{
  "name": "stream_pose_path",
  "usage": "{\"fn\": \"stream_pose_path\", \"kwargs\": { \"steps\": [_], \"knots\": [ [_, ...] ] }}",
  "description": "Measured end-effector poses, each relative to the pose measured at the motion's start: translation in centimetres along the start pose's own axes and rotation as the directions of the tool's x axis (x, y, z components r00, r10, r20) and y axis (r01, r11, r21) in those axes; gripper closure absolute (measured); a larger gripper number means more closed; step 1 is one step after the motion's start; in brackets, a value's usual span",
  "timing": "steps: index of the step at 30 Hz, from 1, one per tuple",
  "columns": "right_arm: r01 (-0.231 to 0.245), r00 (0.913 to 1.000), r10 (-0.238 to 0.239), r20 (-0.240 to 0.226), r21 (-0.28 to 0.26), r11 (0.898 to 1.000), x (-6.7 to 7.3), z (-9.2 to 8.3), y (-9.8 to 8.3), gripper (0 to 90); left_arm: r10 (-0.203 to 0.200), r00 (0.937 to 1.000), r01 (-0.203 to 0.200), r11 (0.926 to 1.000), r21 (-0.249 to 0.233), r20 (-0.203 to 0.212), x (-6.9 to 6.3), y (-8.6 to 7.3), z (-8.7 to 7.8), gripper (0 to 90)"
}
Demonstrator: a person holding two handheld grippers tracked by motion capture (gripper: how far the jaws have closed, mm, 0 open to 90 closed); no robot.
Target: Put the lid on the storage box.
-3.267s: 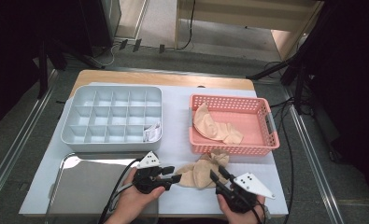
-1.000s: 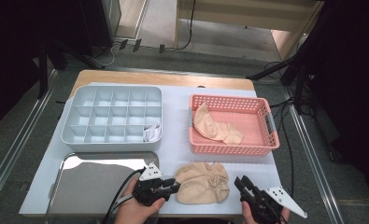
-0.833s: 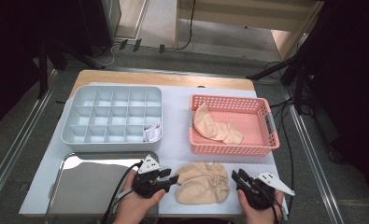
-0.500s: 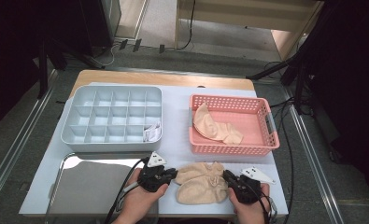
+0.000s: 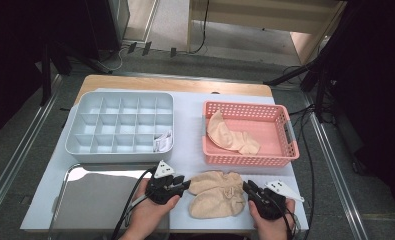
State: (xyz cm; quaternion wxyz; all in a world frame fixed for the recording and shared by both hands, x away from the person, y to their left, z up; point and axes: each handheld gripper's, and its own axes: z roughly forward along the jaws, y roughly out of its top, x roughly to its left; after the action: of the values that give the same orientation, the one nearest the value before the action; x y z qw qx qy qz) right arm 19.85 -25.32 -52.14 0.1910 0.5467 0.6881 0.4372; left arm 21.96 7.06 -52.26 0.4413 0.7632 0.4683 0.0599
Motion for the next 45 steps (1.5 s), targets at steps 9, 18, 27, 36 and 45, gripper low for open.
{"fn": "stream_pose_path", "kwargs": {
  "steps": [9, 18, 27, 36, 45],
  "knots": [
    [0.01, 0.9975, -0.007, -0.07, 0.046, 0.999, 0.0, -1.0, -1.6, 73.3, 0.035, 0.9946, -0.036, 0.9992, 0.016, 0.098, -1.8, -1.7, -1.5, 62.1],
    [0.053, 0.9962, -0.047, -0.073, 0.085, 0.995, 1.6, -0.5, -1.9, 80.9, 0.083, 0.9872, -0.092, 0.994, 0.061, 0.136, -2.9, -2.2, -0.7, 75.4],
    [0.046, 0.9965, -0.041, -0.073, 0.068, 0.997, 1.9, -1.2, -1.7, 90.0, 0.066, 0.9822, -0.067, 0.9977, -0.003, 0.176, -2.7, -1.9, -1.8, 64.4],
    [0.03, 0.9973, -0.027, -0.067, 0.045, 0.999, 1.6, -1.5, -1.5, 90.0, 0.103, 0.9784, -0.112, 0.9931, 0.037, 0.179, -3.2, -2.3, -1.1, 65.0],
    [0.061, 0.995, -0.058, -0.082, 0.04, 0.997, 1.2, -0.2, -1.6, 71.5, 0.103, 0.9795, -0.114, 0.9918, 0.057, 0.173, -3.0, -2.4, -0.9, 75.6]
  ]
}}
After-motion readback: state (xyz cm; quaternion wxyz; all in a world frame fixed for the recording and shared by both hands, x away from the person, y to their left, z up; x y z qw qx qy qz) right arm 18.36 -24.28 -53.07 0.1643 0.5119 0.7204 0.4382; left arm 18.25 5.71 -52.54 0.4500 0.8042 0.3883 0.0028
